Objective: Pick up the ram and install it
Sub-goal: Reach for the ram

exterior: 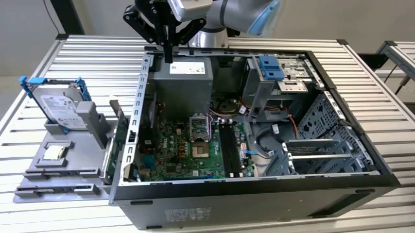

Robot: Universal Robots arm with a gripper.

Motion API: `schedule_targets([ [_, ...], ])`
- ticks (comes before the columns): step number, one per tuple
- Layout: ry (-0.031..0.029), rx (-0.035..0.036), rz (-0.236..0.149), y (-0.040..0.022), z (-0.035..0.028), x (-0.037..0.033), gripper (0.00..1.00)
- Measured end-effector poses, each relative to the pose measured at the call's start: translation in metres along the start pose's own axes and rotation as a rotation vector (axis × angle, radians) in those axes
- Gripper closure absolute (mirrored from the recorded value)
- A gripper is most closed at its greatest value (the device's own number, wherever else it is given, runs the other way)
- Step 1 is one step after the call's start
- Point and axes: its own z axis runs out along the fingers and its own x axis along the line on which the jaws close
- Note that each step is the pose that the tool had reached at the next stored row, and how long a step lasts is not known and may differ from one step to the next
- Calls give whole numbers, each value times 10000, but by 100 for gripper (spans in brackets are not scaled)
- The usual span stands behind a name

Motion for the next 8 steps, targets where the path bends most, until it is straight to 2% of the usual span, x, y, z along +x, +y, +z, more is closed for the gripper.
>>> schedule_targets([
  [8,2,0,0,-1,0,16,100],
])
